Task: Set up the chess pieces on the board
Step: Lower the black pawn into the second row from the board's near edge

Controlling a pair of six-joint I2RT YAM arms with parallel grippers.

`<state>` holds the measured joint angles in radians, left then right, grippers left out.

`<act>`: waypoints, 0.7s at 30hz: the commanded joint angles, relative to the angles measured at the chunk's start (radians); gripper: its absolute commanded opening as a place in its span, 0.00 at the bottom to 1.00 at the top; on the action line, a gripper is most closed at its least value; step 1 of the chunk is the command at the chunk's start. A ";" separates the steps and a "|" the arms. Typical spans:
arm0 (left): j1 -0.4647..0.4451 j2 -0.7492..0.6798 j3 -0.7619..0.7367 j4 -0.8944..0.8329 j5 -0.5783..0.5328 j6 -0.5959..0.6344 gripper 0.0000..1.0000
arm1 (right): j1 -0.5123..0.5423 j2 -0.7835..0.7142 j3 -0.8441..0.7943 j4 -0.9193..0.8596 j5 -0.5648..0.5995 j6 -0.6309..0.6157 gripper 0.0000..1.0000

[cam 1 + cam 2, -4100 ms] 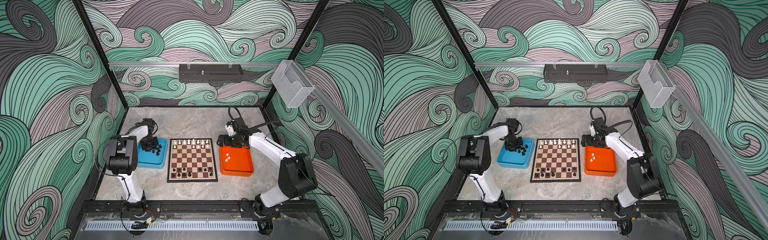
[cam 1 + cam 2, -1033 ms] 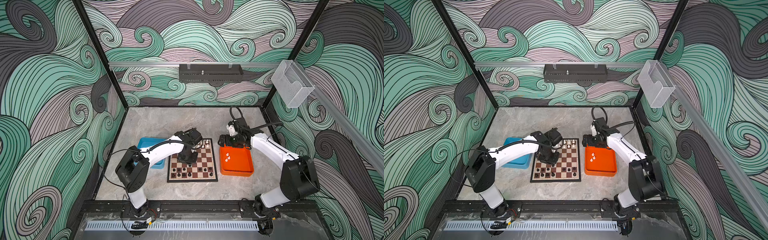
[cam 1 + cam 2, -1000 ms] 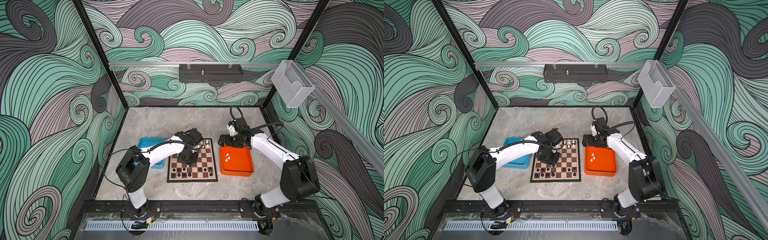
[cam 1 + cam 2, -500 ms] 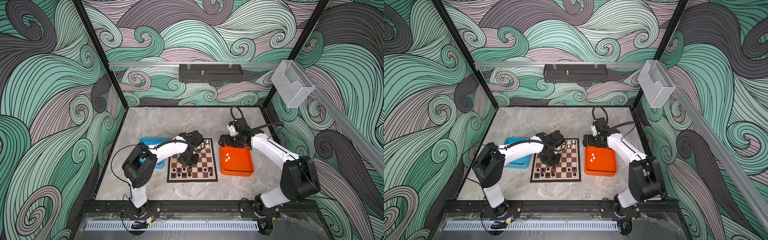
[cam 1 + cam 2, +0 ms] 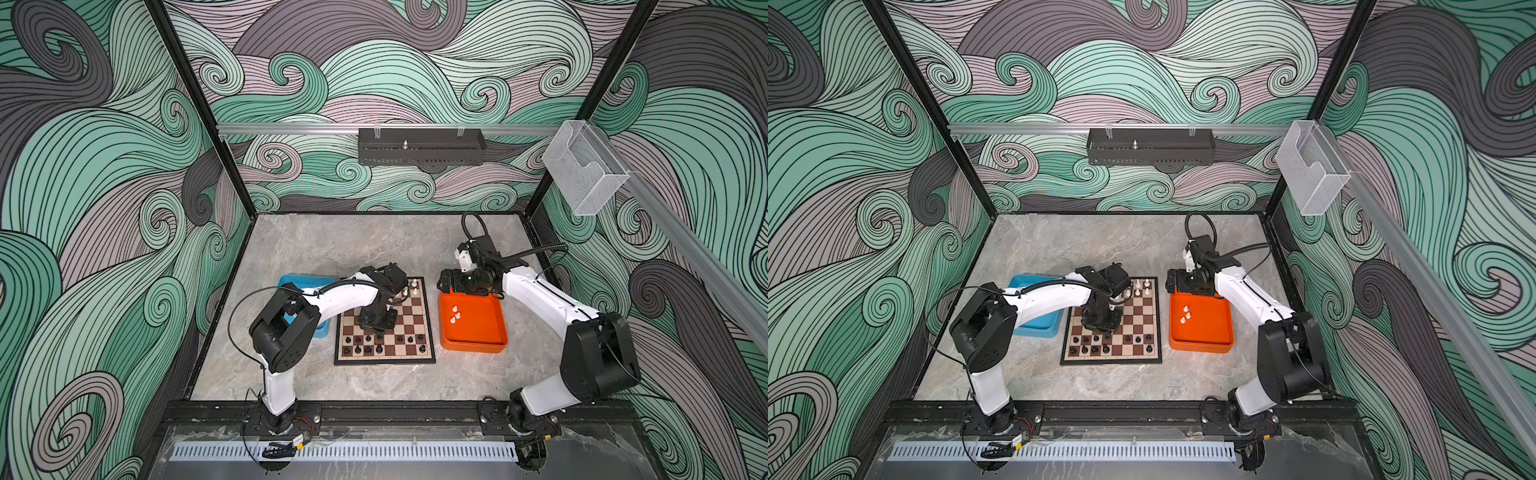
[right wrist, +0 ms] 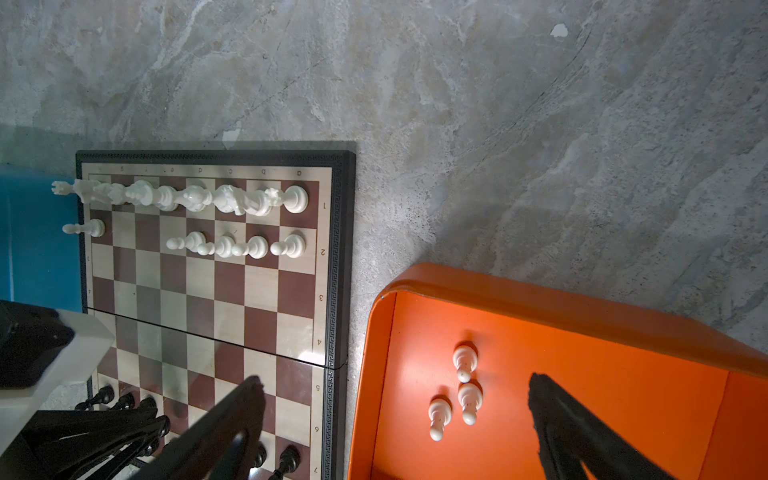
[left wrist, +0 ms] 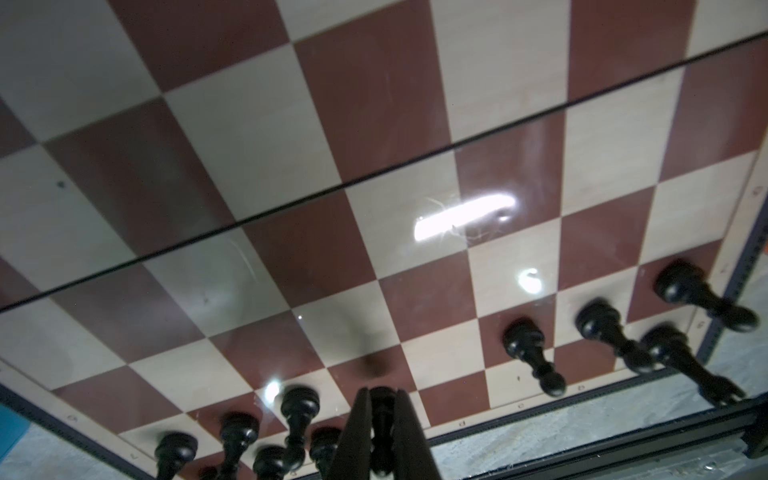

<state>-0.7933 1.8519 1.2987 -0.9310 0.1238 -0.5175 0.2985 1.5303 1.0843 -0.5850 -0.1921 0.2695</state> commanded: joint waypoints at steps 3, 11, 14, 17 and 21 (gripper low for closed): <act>-0.003 0.010 0.002 -0.021 0.002 -0.014 0.11 | -0.006 0.002 -0.003 0.001 -0.002 -0.001 0.99; -0.002 0.015 0.001 -0.025 0.010 -0.012 0.11 | -0.007 0.009 -0.001 0.001 -0.007 -0.003 0.99; -0.002 0.016 0.002 -0.025 0.013 -0.010 0.11 | -0.008 0.011 -0.001 0.001 -0.006 -0.003 0.99; -0.003 0.020 0.001 -0.028 0.016 -0.009 0.11 | -0.007 0.012 -0.001 0.001 -0.007 -0.003 0.99; -0.007 0.009 -0.014 -0.029 0.020 -0.009 0.11 | -0.007 0.012 -0.003 0.001 -0.006 -0.004 0.99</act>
<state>-0.7937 1.8576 1.2949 -0.9314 0.1318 -0.5171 0.2977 1.5368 1.0843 -0.5842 -0.1932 0.2695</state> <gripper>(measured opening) 0.114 0.986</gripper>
